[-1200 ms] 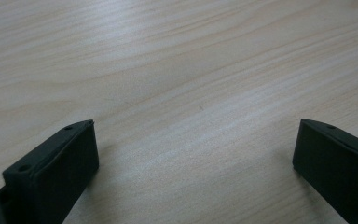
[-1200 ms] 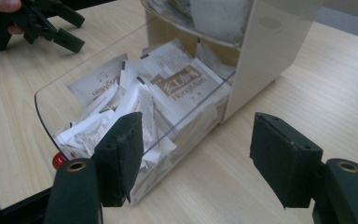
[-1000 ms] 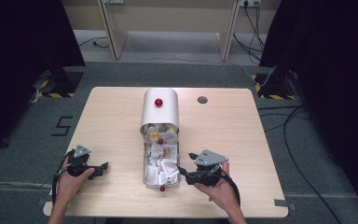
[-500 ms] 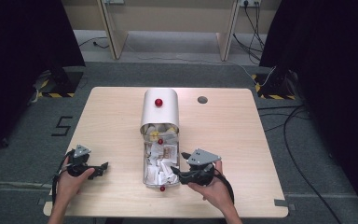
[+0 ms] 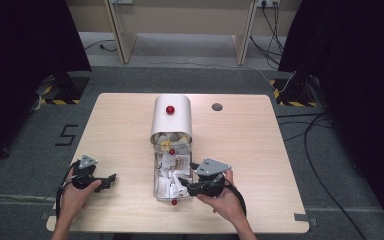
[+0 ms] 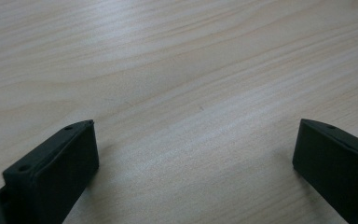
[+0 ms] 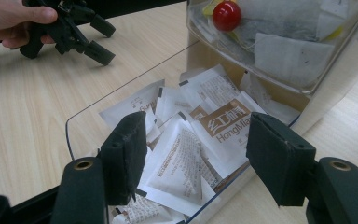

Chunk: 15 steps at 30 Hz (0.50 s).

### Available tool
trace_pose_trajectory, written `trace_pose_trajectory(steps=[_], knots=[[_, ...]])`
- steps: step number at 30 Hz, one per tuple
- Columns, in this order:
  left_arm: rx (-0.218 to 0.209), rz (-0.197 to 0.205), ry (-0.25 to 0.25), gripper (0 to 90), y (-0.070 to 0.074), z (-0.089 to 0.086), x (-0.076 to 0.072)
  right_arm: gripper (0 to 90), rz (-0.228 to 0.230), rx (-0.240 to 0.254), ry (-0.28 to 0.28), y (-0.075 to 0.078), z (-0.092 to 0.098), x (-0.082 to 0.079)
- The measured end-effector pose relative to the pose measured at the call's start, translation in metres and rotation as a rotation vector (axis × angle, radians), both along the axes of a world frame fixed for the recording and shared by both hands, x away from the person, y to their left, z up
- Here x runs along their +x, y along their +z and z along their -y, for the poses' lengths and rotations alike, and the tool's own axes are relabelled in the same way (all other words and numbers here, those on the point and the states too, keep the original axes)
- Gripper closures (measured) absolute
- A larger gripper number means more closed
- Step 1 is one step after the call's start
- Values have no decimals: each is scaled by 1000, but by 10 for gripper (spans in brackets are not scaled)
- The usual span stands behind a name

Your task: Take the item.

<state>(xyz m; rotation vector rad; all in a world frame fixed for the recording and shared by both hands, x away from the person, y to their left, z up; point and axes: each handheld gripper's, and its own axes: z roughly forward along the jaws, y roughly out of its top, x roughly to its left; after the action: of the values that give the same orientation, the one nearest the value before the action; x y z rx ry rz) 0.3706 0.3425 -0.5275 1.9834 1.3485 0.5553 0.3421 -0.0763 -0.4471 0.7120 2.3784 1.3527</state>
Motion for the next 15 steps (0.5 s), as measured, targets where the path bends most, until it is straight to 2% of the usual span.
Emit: trace_pose_trajectory(steps=[15], knots=[[0,0,0,0,0,0,0,400,-9,-5,15,-4,-7,2]])
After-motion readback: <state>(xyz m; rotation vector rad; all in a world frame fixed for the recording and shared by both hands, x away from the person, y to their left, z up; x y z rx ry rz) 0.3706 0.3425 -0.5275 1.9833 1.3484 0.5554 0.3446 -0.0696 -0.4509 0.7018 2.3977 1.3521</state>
